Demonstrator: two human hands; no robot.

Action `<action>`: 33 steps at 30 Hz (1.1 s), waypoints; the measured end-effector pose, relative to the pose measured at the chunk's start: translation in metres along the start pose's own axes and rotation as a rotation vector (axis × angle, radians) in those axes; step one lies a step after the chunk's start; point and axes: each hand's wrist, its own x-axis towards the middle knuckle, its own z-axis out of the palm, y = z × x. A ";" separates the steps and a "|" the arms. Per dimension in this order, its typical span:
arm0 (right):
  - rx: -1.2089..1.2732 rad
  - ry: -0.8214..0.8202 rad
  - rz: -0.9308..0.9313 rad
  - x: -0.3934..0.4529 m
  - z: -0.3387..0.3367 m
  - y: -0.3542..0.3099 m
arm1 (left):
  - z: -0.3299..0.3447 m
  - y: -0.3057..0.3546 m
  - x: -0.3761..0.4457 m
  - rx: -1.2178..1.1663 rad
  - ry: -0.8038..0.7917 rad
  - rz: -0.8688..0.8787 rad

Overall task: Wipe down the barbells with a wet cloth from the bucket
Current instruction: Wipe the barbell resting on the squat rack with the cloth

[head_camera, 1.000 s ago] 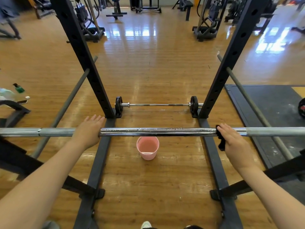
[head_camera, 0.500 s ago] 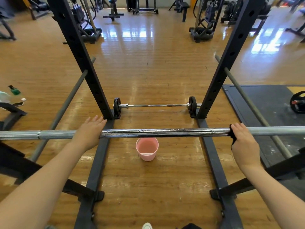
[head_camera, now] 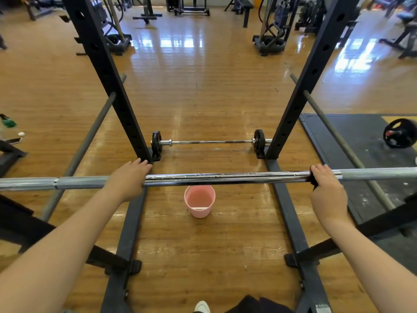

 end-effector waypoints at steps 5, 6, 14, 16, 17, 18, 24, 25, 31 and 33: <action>-0.045 -0.025 -0.124 -0.007 0.007 -0.009 | 0.029 -0.008 -0.006 -0.043 0.382 0.058; -0.047 -0.001 -0.107 -0.006 0.006 -0.004 | 0.032 -0.009 -0.005 -0.035 0.402 0.073; 0.006 0.098 -0.022 -0.006 0.016 -0.006 | 0.031 -0.007 0.000 0.009 0.304 0.035; -0.010 0.072 -0.070 -0.007 0.015 0.000 | 0.030 -0.007 0.000 0.031 0.296 0.021; -0.027 0.070 -0.100 -0.007 0.013 0.005 | 0.028 -0.007 -0.001 0.041 0.288 0.015; -0.039 0.074 -0.116 -0.005 0.010 0.010 | 0.025 -0.005 -0.002 0.050 0.269 0.008; 0.057 0.098 0.009 -0.001 0.008 0.003 | 0.005 -0.001 -0.002 0.017 0.038 -0.033; 0.050 0.076 -0.049 -0.003 0.010 0.002 | 0.003 -0.001 -0.001 0.003 0.017 -0.026; 0.034 0.045 -0.100 0.001 0.001 0.016 | -0.001 0.003 -0.004 0.082 0.049 0.009; 0.074 0.054 -0.013 0.004 0.002 0.010 | 0.000 0.004 -0.005 0.076 0.059 -0.006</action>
